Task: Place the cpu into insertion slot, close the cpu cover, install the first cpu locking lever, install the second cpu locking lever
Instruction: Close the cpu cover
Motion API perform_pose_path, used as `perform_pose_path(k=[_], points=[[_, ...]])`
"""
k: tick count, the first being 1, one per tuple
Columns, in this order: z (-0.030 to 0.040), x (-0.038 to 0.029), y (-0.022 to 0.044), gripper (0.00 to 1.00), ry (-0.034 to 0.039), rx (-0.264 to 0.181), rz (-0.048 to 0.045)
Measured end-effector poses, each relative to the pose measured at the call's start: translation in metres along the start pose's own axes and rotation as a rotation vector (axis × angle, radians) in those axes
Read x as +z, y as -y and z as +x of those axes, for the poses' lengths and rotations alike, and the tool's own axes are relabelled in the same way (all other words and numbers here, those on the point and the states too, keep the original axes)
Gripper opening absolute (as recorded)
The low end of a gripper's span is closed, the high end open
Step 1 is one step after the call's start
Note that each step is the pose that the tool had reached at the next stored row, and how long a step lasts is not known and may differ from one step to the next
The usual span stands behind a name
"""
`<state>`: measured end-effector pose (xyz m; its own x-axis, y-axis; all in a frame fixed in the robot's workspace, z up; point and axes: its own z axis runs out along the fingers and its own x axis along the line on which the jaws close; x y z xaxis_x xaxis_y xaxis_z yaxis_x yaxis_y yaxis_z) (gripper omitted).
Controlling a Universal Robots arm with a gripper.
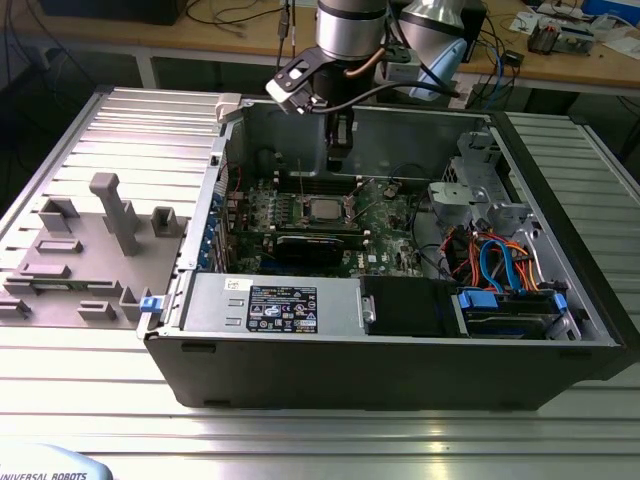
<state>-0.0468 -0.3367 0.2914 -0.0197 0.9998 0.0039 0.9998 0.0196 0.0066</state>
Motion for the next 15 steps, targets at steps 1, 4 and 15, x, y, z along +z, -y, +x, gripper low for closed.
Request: perform_pose_path(k=[1,4,15], points=[[0.0,0.0,-0.0001,0.11,0.0001,0.0,0.0],[0.0,0.0,-0.0007,0.11,0.0,0.0,0.0],[0.0,0.0,-0.0023,0.11,0.0,0.0,0.0]])
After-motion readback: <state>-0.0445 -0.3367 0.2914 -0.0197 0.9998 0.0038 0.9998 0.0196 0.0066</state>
